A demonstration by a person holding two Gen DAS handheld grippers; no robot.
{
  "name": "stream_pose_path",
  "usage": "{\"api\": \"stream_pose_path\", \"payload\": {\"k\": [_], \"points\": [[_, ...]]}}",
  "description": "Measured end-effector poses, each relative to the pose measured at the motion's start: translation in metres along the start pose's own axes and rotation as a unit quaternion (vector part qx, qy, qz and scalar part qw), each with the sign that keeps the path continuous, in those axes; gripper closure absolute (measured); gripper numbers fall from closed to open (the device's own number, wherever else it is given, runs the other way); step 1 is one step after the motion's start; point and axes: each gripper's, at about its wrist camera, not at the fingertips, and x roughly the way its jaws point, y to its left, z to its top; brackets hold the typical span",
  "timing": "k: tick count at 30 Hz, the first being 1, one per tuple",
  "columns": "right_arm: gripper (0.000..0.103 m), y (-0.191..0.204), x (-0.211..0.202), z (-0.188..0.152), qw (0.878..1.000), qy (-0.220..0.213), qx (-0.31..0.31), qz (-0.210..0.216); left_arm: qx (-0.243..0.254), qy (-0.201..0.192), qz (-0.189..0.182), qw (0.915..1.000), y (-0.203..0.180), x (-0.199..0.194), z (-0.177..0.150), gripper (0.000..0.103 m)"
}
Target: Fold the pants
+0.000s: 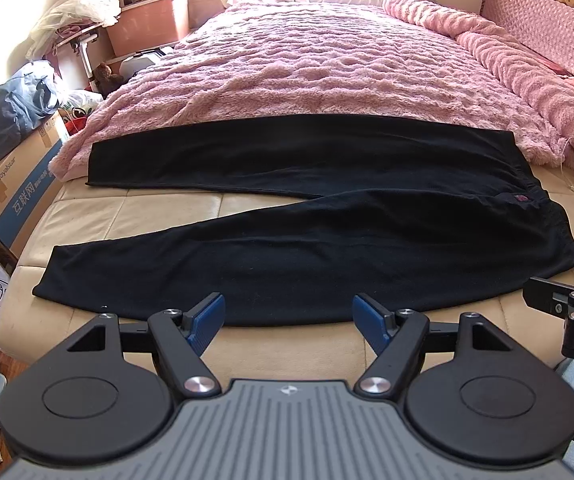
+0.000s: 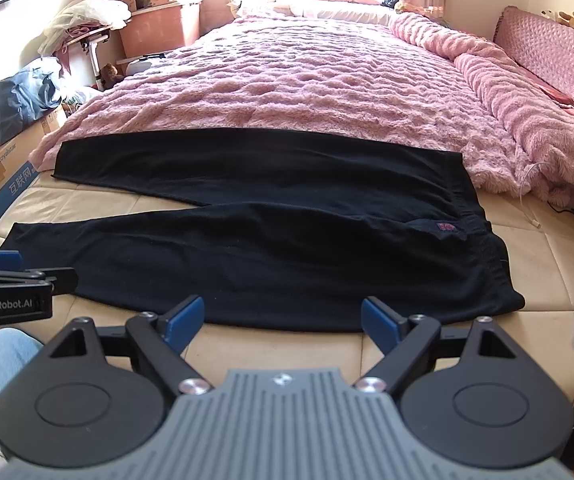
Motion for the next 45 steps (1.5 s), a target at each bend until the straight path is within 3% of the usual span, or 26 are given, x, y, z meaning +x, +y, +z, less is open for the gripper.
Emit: {"api": "stream_pose_path", "payload": {"k": [37, 40, 42, 45], "points": [[0.021, -0.003, 0.003, 0.000, 1.000, 0.000, -0.002, -0.010, 0.007, -0.016, -0.006, 0.9998, 0.005, 0.002, 0.002, 0.018], [0.021, -0.013, 0.006, -0.004, 0.999, -0.030, -0.012, -0.009, 0.027, -0.029, -0.007, 0.9992, 0.016, 0.009, 0.006, 0.024], [0.021, -0.025, 0.006, -0.006, 0.998, -0.063, -0.028, -0.009, 0.039, -0.040, -0.012, 0.9984, 0.027, 0.013, 0.010, 0.040], [0.021, -0.045, 0.003, -0.007, 0.990, -0.122, -0.067, -0.024, 0.039, -0.074, -0.017, 0.9964, 0.051, 0.016, 0.017, 0.043]]}}
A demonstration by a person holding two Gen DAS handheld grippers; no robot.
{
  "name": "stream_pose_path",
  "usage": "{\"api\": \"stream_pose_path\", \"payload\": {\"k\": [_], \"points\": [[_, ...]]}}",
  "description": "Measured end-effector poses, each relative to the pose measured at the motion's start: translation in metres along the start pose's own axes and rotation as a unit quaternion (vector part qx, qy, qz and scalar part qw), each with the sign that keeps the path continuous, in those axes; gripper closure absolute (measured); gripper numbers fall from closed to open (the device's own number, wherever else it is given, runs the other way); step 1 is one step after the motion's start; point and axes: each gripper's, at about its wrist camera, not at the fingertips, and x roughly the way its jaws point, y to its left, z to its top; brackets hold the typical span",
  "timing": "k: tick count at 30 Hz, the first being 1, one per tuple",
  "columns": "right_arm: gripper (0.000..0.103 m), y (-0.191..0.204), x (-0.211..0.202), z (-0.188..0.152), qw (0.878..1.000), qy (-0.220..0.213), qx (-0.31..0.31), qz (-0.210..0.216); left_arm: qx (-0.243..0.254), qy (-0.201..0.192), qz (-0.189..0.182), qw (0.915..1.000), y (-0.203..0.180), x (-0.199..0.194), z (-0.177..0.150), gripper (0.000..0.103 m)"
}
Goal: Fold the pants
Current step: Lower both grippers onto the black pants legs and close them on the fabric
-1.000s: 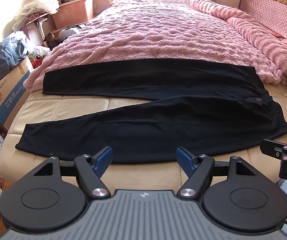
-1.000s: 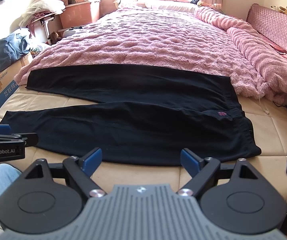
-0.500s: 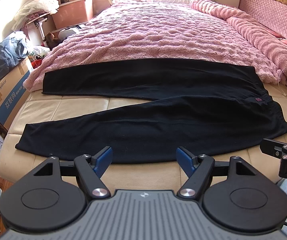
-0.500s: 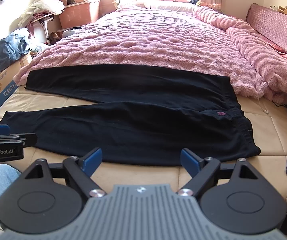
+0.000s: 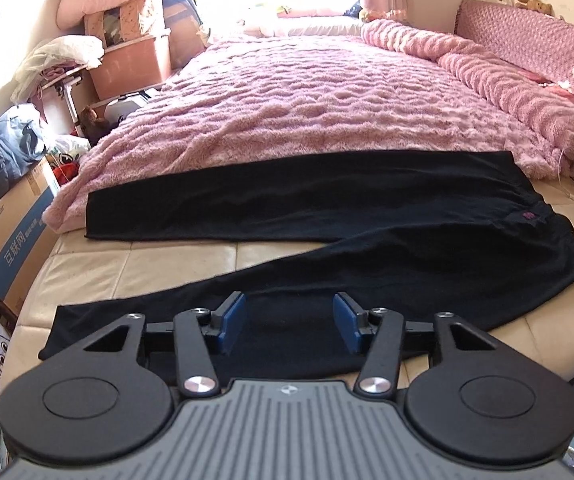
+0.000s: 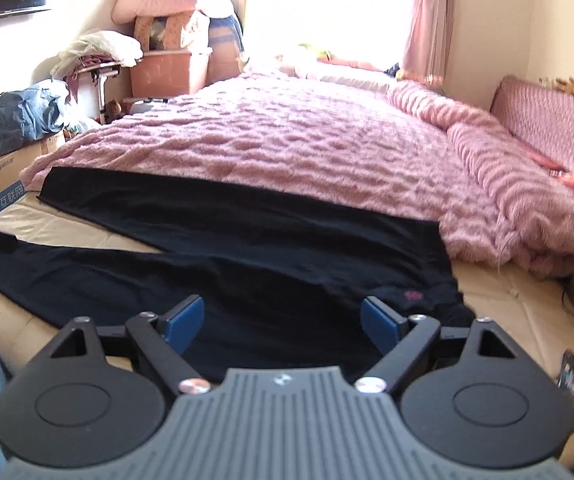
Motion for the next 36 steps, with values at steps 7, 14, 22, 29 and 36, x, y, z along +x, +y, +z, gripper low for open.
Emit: {"api": "stream_pose_path", "payload": {"k": [7, 14, 22, 29, 36], "points": [[0.041, -0.053, 0.040, -0.012, 0.991, 0.017, -0.132, -0.008, 0.123, 0.022, -0.008, 0.9922, 0.039, 0.037, 0.006, 0.069], [0.067, -0.099, 0.108, -0.056, 0.961, 0.118, -0.250, -0.007, 0.267, 0.110, -0.042, 0.9565, 0.079, 0.090, -0.032, 0.069], [0.067, -0.123, 0.146, -0.090, 0.930, 0.175, -0.323, -0.002, 0.353, 0.238, -0.010, 0.9046, 0.134, 0.142, -0.092, 0.069], [0.067, -0.125, 0.156, -0.096, 0.920, 0.193, -0.340, -0.002, 0.412, 0.233, 0.040, 0.8798, 0.145, 0.160, -0.111, 0.063], [0.067, -0.124, 0.155, -0.109, 0.897, 0.197, -0.395, 0.001, 0.385, 0.205, 0.093, 0.8951, 0.144, 0.171, -0.106, 0.075]]}}
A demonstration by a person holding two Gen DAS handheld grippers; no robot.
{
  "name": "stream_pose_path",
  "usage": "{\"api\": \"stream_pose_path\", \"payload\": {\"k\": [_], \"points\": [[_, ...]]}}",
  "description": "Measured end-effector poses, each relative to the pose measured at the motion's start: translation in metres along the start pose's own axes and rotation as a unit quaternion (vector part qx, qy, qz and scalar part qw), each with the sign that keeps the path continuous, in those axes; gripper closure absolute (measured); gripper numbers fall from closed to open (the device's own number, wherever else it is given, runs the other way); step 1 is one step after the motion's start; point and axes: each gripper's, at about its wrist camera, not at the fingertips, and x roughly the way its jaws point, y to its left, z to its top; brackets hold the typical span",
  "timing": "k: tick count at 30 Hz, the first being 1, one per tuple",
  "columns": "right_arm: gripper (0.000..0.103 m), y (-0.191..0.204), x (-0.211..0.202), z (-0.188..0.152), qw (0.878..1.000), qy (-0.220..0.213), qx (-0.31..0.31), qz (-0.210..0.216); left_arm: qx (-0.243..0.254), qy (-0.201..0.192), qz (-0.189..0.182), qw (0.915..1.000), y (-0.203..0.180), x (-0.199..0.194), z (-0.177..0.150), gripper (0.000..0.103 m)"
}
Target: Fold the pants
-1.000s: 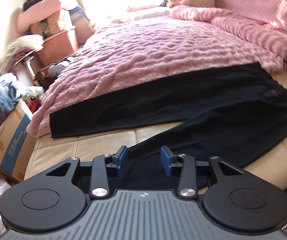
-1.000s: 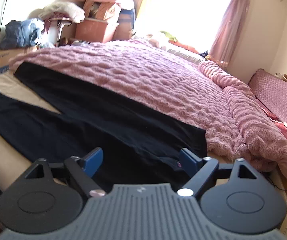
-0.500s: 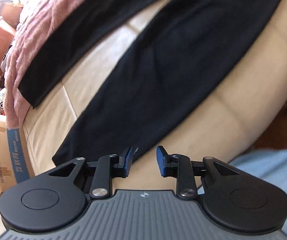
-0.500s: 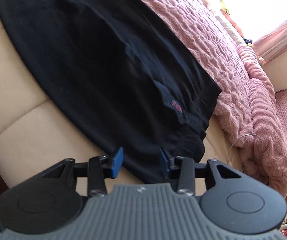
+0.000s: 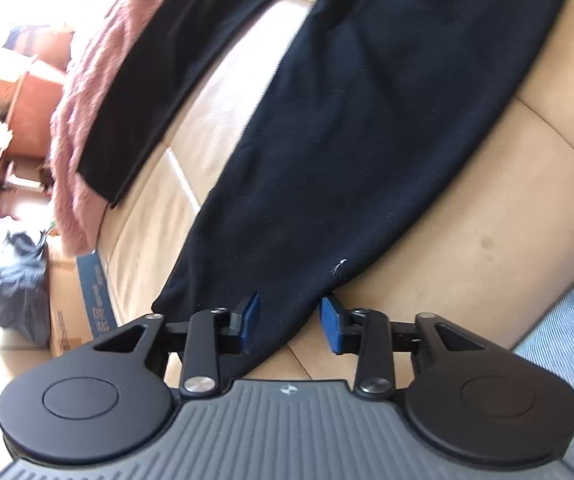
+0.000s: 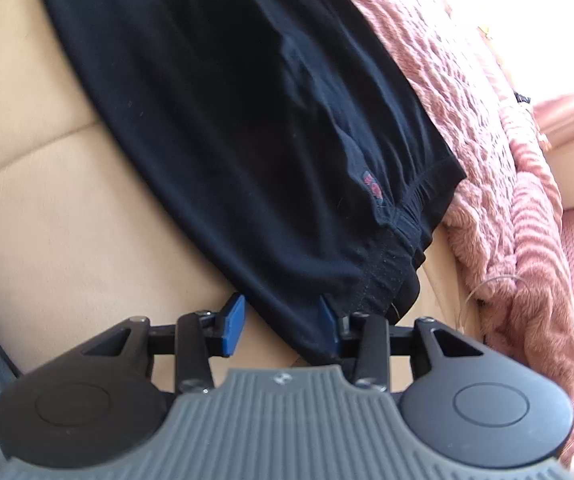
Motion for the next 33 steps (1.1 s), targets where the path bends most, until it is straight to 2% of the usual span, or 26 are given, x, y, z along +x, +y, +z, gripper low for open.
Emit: {"api": "stream_pose_path", "payload": {"k": [2, 6, 9, 10, 12, 14, 19, 22, 24, 28, 33], "points": [[0.067, 0.004, 0.000, -0.004, 1.000, 0.001, -0.027, -0.005, -0.024, 0.019, 0.026, 0.9992, 0.001, 0.007, 0.004, 0.094], [0.067, 0.011, 0.000, -0.012, 0.997, -0.003, -0.078, -0.017, -0.084, 0.022, 0.045, 0.9952, 0.002, 0.001, 0.004, 0.101], [0.069, 0.017, 0.001, -0.016, 0.992, -0.011, -0.124, -0.028, -0.130, 0.011, 0.062, 0.9895, 0.009, -0.013, 0.006, 0.102], [0.072, 0.019, 0.001, -0.017, 0.990, -0.015, -0.137, -0.029, -0.145, 0.009, 0.065, 0.9873, 0.012, -0.017, 0.007, 0.102], [0.103, 0.024, 0.003, -0.018, 0.986, -0.016, -0.161, -0.031, -0.173, 0.005, 0.067, 0.9826, 0.021, -0.025, 0.010, 0.102], [0.103, 0.028, 0.002, -0.020, 0.984, -0.020, -0.174, -0.041, -0.197, -0.006, 0.070, 0.9779, 0.028, -0.035, 0.011, 0.102], [0.103, 0.006, -0.026, -0.015, 0.991, -0.066, -0.083, -0.084, -0.256, -0.037, 0.089, 0.9620, 0.052, -0.062, 0.015, 0.102], [0.103, -0.019, -0.050, -0.004, 0.987, -0.099, -0.024, -0.125, -0.294, -0.059, 0.100, 0.9488, 0.072, -0.084, 0.022, 0.102], [0.103, -0.038, -0.066, 0.005, 0.981, -0.123, 0.011, -0.150, -0.304, -0.075, 0.113, 0.9428, 0.085, -0.099, 0.029, 0.102], [0.103, -0.078, -0.079, 0.027, 0.975, -0.142, 0.054, -0.164, -0.302, -0.092, 0.145, 0.9376, 0.115, -0.114, 0.052, 0.102], [0.103, -0.121, -0.051, 0.062, 0.978, -0.129, 0.049, -0.157, -0.302, -0.074, 0.160, 0.9369, 0.153, -0.092, 0.090, 0.102]]}}
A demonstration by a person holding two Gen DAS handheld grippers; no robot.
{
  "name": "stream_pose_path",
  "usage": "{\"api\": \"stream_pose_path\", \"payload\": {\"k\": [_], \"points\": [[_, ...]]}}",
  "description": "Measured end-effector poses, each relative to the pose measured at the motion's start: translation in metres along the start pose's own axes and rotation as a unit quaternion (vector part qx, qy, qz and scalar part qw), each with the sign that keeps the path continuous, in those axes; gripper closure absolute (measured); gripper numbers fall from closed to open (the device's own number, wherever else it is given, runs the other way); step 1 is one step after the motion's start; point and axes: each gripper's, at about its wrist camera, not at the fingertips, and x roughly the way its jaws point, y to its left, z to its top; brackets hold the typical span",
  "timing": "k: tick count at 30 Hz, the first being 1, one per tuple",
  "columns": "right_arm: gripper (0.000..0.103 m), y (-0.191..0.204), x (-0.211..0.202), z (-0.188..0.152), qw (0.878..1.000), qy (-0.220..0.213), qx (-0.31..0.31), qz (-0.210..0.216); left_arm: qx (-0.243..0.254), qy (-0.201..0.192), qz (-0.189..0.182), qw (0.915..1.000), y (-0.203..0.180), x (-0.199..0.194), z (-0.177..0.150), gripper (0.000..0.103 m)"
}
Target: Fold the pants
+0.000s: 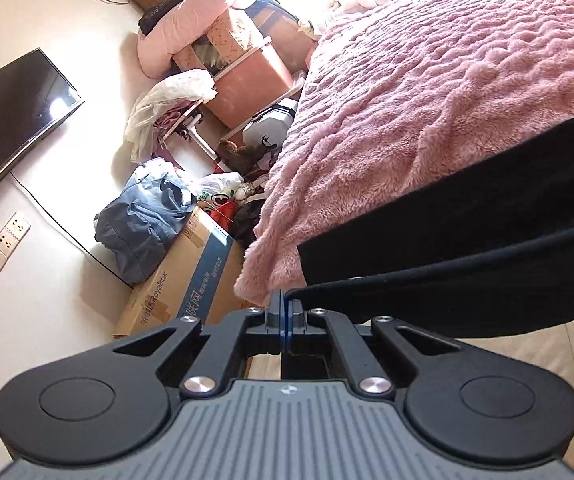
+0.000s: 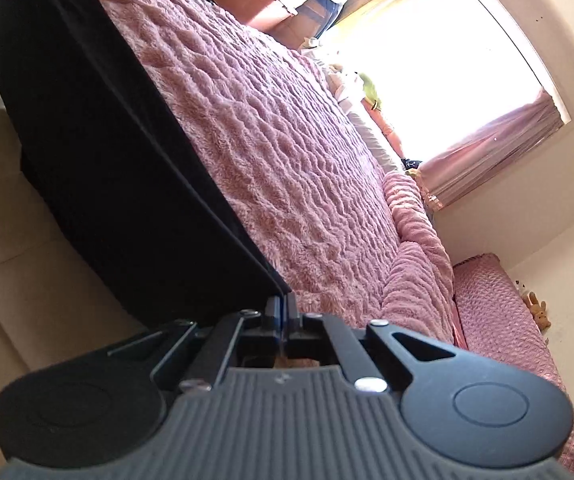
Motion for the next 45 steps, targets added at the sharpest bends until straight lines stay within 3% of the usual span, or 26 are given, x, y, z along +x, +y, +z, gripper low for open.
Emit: {"api": "stream_pose_path", "payload": {"k": [10, 17, 21, 28, 30, 31, 32, 33, 35, 36, 40, 43, 45], "points": [[0.103, -0.023, 0.160, 0.052, 0.997, 0.042, -0.034, 0.049, 0.082, 0.087, -0.017, 0.9927, -0.045, 0.127, 0.054, 0.102], [0.103, 0.003, 0.268, 0.064, 0.990, 0.084, -0.054, 0.095, 0.148, 0.128, -0.021, 0.9805, -0.086, 0.199, 0.068, 0.102], [0.103, 0.015, 0.295, 0.060, 0.989, 0.098, -0.040, 0.106, 0.160, 0.135, -0.025, 0.9776, -0.102, 0.224, 0.073, 0.102], [0.103, 0.018, 0.308, 0.050, 0.988, 0.107, -0.002, 0.112, 0.134, 0.141, -0.040, 0.9800, -0.105, 0.246, 0.072, 0.102], [0.103, 0.020, 0.310, 0.050, 0.988, 0.110, 0.007, 0.111, 0.128, 0.141, -0.037, 0.9811, -0.103, 0.250, 0.071, 0.089], [0.103, 0.021, 0.309, 0.050, 0.987, 0.113, 0.014, 0.109, 0.121, 0.138, -0.040, 0.9821, -0.101, 0.251, 0.070, 0.088], [0.103, 0.021, 0.308, 0.051, 0.988, 0.114, 0.023, 0.104, 0.114, 0.135, -0.038, 0.9835, -0.097, 0.251, 0.070, 0.079], [0.098, 0.020, 0.304, 0.052, 0.988, 0.116, 0.033, 0.100, 0.103, 0.133, -0.034, 0.9853, -0.090, 0.251, 0.071, 0.060], [0.084, 0.015, 0.297, 0.054, 0.987, 0.119, 0.059, 0.086, 0.058, 0.126, -0.036, 0.9897, -0.070, 0.248, 0.073, 0.035], [0.079, 0.013, 0.291, 0.056, 0.987, 0.116, 0.075, 0.082, 0.031, 0.123, -0.052, 0.9906, -0.056, 0.246, 0.075, 0.030], [0.079, 0.014, 0.256, 0.061, 0.984, 0.097, 0.126, 0.078, -0.086, 0.134, -0.103, 0.9819, 0.001, 0.240, 0.067, 0.028], [0.079, 0.025, 0.231, 0.065, 0.978, 0.082, 0.169, 0.095, -0.194, 0.136, -0.160, 0.9583, 0.041, 0.231, 0.046, 0.029], [0.079, 0.037, 0.219, 0.068, 0.974, 0.075, 0.187, 0.102, -0.245, 0.130, -0.175, 0.9448, 0.057, 0.226, 0.028, 0.029]]}}
